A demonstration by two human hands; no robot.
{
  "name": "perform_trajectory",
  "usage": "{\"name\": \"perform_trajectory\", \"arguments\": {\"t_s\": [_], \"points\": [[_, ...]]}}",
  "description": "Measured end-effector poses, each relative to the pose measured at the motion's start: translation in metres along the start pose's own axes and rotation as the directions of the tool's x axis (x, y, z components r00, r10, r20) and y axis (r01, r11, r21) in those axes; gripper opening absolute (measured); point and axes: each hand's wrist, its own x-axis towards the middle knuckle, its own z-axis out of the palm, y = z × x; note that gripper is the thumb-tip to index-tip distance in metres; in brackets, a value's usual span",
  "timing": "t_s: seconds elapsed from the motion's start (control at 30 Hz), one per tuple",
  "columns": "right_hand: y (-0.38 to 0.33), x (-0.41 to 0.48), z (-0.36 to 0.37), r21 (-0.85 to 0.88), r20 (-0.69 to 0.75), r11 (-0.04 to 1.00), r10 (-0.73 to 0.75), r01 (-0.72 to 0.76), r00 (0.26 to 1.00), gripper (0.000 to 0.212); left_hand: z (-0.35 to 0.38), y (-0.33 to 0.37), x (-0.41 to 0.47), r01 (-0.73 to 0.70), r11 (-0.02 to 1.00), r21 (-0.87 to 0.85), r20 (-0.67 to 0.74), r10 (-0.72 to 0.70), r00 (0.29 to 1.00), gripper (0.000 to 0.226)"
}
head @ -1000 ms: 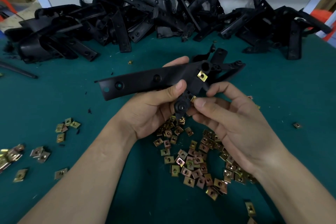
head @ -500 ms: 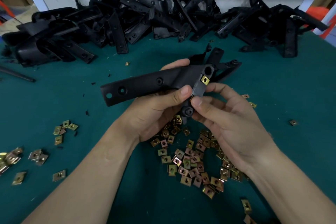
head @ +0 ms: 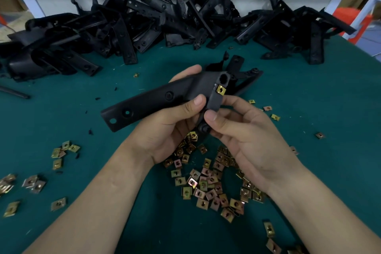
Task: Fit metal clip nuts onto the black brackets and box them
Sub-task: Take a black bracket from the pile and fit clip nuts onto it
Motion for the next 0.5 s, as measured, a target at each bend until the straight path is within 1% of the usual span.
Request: {"name": "perform_trajectory", "arguments": {"t_s": [0.1, 0.2, 0.37, 0.5], "points": [[-0.0019, 0.0000, 0.0002, -0.005, 0.043, 1.000, -0.013, 0.014, 0.999, 0.034, 0.0014, 0.0010, 0.0015, -0.004, 0.997, -0.073, -0.017, 0.002, 1.000, 0.047], [-0.0027, -0.0008, 0.0029, -0.049, 0.035, 0.998, -0.041, 0.042, 0.999, 0.029, 0.0023, 0.0019, 0.0017, -0.001, 0.991, -0.135, -0.019, -0.001, 1.000, 0.045], [-0.0032, -0.0019, 0.0050, -0.066, 0.020, 0.996, -0.057, 0.059, 0.998, 0.020, 0.0044, -0.0008, 0.0023, 0.023, 0.987, -0.159, -0.045, -0.030, 0.999, 0.048], [-0.0025, -0.0035, 0.0041, -0.122, 0.023, 0.989, -0.083, 0.085, 0.996, 0.020, 0.0057, -0.0005, 0.0026, 0.062, 0.984, -0.168, -0.027, -0.067, 0.997, 0.046]]}}
